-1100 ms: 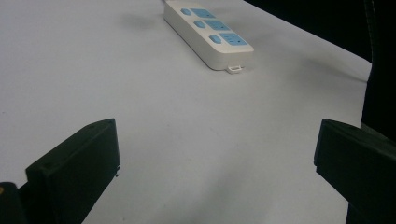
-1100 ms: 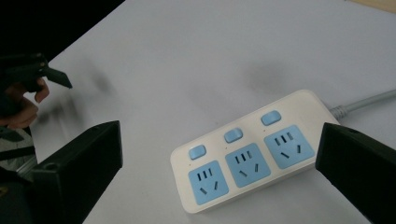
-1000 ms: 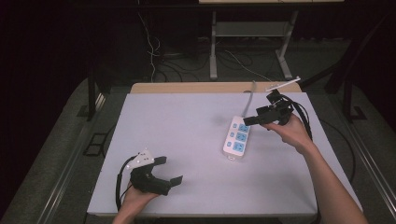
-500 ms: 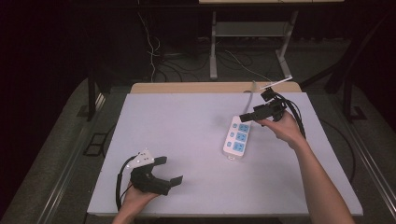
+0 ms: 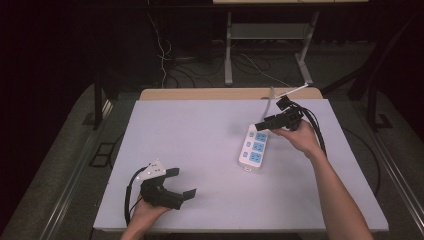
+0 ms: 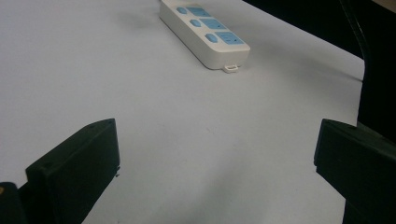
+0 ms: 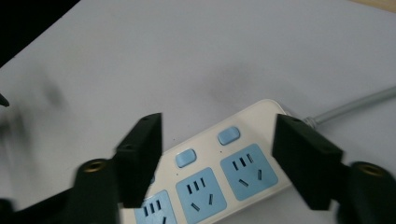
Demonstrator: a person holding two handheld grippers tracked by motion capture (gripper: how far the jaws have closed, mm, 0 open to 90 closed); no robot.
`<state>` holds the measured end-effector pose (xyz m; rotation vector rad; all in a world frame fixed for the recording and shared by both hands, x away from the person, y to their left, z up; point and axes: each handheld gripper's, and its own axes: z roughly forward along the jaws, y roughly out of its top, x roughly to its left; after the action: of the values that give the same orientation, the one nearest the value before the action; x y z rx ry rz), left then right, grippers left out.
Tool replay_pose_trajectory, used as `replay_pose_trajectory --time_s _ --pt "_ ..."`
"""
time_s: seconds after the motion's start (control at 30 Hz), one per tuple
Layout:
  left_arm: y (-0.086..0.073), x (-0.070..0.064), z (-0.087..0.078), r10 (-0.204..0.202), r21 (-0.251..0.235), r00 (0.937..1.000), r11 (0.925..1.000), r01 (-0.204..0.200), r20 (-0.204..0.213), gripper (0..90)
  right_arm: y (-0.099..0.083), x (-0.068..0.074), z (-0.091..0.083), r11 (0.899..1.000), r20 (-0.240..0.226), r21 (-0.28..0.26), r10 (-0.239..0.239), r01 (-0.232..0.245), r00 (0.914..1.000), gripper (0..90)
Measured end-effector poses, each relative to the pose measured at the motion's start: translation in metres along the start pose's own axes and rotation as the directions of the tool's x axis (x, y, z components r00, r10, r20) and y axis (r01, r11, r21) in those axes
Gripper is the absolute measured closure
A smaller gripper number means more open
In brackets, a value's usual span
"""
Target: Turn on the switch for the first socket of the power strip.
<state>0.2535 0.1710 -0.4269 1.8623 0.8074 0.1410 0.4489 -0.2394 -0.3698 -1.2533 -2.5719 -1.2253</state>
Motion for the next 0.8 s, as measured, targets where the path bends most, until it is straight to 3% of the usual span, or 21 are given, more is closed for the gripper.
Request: replay_pose_trajectory --time_s 0.2,0.37,0.8 --pt "0.000 0.001 -0.001 -0.002 -0.001 1.0000 1.0000 0.002 -0.001 0.0 0.000 -0.003 0.005 1.000 -0.016 -0.019 -0.015 0.014 0.9998 69.9" --pt "0.000 0.001 -0.002 0.001 -0.002 1.0000 1.0000 -0.001 -0.002 0.0 -0.001 -0.005 0.013 1.000 -0.041 -0.022 -0.023 0.022 0.9989 89.0" --pt "0.000 0.003 -0.003 -0.002 -0.005 1.0000 1.0000 0.002 -0.003 0.0 -0.005 -0.010 0.035 1.000 -0.054 -0.005 -0.009 0.008 0.9985 89.3"
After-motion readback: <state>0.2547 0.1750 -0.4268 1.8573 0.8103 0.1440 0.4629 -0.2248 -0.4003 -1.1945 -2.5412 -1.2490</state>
